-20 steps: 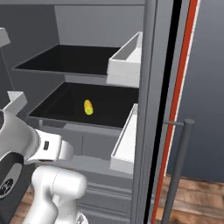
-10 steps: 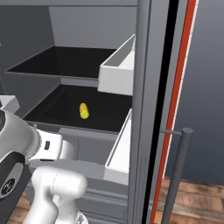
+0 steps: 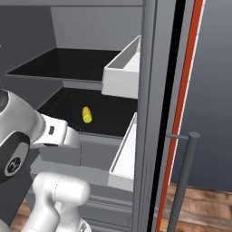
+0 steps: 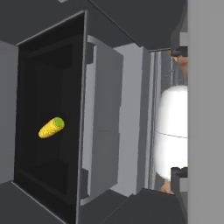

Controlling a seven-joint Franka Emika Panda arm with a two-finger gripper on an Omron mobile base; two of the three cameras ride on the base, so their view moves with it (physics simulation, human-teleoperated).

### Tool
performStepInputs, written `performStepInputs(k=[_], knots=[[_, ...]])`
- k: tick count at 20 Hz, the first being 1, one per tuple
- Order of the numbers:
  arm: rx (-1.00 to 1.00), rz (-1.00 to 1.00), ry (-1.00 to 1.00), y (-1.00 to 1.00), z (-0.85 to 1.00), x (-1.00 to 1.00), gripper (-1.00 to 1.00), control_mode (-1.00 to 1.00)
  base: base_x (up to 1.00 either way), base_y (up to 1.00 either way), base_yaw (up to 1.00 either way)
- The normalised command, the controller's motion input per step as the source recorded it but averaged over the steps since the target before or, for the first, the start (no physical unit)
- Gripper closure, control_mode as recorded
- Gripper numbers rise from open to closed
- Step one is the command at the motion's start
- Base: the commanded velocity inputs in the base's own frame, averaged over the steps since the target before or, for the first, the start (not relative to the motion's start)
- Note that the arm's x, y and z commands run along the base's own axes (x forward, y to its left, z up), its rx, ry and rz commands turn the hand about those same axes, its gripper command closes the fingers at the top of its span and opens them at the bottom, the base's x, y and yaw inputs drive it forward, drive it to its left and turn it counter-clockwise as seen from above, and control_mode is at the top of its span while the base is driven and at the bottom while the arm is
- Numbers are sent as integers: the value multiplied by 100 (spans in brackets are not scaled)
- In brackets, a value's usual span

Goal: Place one corn and one fish in each tupperware on the nearby counter, to pack two identical lunches.

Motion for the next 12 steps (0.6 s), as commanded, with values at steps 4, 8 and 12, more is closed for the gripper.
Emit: performStepInputs(k=[4,8,12], knots=[[0,-12,-13,0,40,58,-100,-100,0,0,0],[0,-17,-16,-9,31,62,-100,-100,0,0,0],[5,-17,-18,-24,26,37,-100,-100,0,0,0]])
